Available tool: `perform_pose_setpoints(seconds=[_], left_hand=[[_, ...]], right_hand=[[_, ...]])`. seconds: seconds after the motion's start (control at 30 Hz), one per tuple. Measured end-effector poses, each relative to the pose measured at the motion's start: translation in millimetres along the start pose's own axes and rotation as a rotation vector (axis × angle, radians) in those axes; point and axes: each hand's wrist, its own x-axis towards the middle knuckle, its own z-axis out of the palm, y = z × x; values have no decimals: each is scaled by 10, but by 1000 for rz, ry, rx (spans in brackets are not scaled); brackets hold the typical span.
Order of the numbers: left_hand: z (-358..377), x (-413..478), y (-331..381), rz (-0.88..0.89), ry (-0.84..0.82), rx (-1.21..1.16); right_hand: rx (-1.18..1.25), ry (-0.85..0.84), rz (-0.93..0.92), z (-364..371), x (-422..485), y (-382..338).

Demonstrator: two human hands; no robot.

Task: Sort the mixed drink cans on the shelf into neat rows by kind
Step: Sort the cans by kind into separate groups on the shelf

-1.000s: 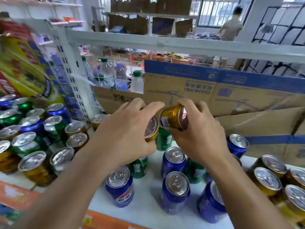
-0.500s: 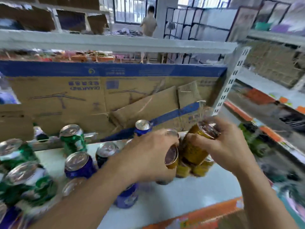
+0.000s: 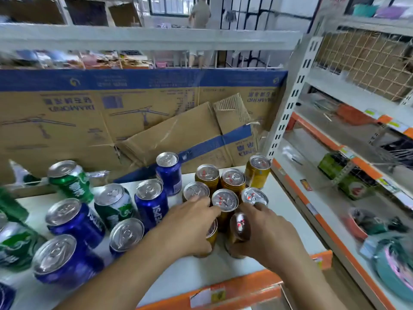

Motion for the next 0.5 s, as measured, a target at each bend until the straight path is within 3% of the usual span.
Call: perform_pose_setpoints(seconds=[0.13,0.27,0.37,0.5], left_hand=[[-26,-73,-17,-43,95,-14],[-91,-229,-78,-124,233,-16],[-166,-414,-208,-269,290,57],[-214,-867,-551,-539,350,87]], right_hand=[[-42,2,-38,-55,13,-35],[-8,165,-133,-161,82,-125],[-4,234,-228,-209,216,-298],[-55,140,-371,-257,414,-757]])
